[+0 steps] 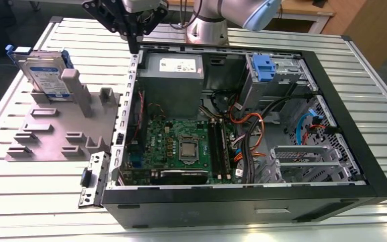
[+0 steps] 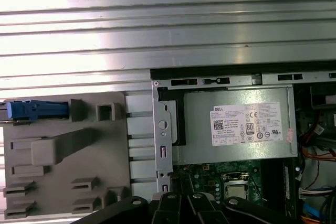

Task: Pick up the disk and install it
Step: 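Reach for the disk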

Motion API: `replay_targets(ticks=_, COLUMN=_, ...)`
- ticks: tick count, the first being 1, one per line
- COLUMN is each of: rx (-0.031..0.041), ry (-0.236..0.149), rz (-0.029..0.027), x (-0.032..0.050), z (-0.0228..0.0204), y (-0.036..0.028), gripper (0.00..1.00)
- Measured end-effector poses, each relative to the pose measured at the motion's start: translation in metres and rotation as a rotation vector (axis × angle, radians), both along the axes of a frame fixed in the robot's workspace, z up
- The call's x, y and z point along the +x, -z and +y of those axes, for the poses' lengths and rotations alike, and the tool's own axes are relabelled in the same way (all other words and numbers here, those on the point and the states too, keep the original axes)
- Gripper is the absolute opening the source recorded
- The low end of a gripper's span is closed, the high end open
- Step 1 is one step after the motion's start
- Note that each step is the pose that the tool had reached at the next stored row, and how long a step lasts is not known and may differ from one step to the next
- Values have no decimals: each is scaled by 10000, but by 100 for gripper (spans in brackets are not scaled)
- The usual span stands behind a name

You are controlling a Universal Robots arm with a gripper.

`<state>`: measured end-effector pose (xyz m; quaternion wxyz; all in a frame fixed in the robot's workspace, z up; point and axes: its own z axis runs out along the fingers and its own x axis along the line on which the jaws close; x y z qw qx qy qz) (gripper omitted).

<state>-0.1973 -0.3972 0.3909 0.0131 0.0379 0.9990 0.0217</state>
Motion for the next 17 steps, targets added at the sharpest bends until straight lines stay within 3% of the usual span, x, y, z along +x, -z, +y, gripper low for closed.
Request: replay_targets(ticks=17, rx=-1, ry=0, rz=1, x=-44, z=0, y=3, gripper=11)
